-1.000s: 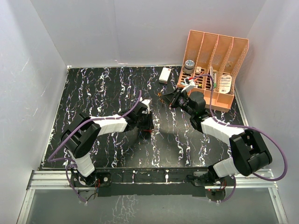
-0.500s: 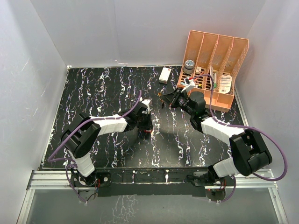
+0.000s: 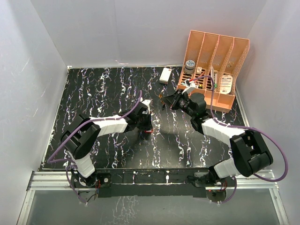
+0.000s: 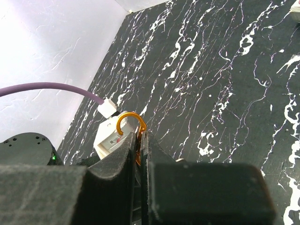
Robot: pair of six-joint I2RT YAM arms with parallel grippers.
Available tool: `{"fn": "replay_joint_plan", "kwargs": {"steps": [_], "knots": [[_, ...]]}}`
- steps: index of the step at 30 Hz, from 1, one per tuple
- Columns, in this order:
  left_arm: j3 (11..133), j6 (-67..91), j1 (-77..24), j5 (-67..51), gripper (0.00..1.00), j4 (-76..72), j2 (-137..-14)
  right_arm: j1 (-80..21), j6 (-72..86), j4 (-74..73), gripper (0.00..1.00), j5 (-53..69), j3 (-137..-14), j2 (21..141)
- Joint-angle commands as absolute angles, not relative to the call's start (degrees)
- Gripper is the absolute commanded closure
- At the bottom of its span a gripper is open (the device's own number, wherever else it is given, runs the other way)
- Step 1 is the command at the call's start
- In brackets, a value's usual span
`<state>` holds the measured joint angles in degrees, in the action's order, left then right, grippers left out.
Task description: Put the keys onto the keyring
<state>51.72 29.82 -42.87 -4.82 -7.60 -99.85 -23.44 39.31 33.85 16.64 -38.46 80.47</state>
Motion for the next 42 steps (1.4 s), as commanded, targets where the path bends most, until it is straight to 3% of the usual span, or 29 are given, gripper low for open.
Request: {"fn": "replay_joint_plan", "kwargs": {"steps": [1, 18, 27, 42], "knots": [[53.1, 28.4, -42.5, -2.4, 1.0, -6.2, -94.7, -22.9, 39.0, 36.5, 1.0, 17.0, -38.7, 78.7], [58.1, 18.6, -39.9, -2.8, 1.0, -1.4, -87.1, -22.9, 39.5, 37.2, 1.0, 18.0, -38.8, 79.4], [62.1, 11.1, -37.6, -8.8, 1.0, 0.1, -86.1, -22.9, 39.7, 36.3, 1.0, 19.0, -39.4, 79.4], [62.6, -5.4, -37.5, -13.0, 1.0, -4.9, -81.7, -22.9, 39.2, 31.8, 1.0, 19.5, -41.1, 80.0]]}}
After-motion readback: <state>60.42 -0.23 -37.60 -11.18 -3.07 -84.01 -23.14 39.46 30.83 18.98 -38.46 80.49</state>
